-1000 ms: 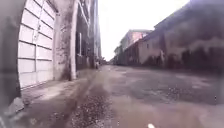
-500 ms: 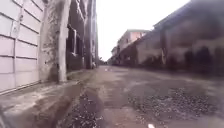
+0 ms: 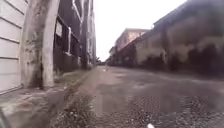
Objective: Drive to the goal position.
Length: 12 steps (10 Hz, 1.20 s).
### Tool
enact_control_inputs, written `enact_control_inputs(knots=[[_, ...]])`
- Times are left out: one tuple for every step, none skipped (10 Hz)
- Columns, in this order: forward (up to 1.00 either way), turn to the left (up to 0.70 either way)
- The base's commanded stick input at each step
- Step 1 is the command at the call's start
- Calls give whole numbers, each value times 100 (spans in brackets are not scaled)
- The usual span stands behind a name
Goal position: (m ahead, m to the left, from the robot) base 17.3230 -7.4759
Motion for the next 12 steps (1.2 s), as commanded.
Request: enact_control_inputs(knots=[[100,0],[100,0],[100,0],[100,7],[100,2],[100,0],[100,0],[100,11],[100,34],[100,19],[100,0],[100,0]])
